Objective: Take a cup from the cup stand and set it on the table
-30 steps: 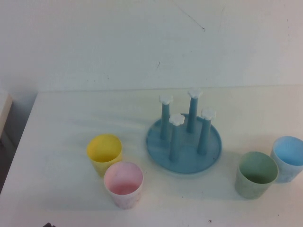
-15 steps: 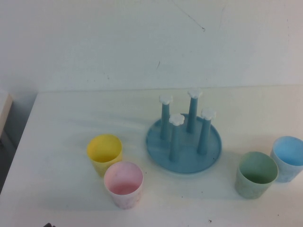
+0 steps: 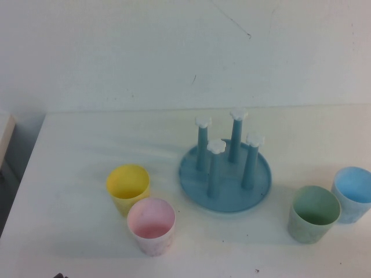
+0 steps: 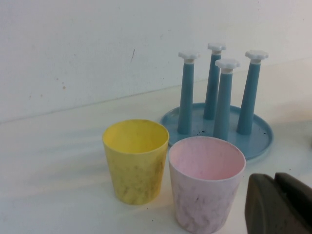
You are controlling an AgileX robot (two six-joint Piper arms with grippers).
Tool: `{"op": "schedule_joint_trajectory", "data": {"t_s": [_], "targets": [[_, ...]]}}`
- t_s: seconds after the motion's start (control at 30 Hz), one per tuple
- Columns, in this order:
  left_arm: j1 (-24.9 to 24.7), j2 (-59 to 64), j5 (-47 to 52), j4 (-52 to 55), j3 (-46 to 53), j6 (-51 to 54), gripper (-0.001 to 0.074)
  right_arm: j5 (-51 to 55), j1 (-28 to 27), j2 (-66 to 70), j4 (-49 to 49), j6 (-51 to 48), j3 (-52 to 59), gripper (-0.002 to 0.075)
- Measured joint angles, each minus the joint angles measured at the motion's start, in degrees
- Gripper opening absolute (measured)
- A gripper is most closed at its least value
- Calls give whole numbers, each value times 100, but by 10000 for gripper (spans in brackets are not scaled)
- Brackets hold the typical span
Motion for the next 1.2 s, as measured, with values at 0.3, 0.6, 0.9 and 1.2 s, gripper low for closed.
{"op": "schedule_joint_trajectory", "data": {"t_s": [0.3, 0.6, 0.9, 1.2], "targets": [[0, 0, 0, 0, 0, 0, -2, 0, 0, 0, 0, 0, 0, -1], [0, 0, 0, 0, 0, 0, -2, 0, 0, 0, 0, -4, 0, -1], [0, 0, -106, 74, 0, 12, -2, 0, 0, 0, 0, -4, 0, -1], [0, 0, -596, 942, 0, -2279, -2, 0, 0, 0, 0, -4, 0, -1]]}}
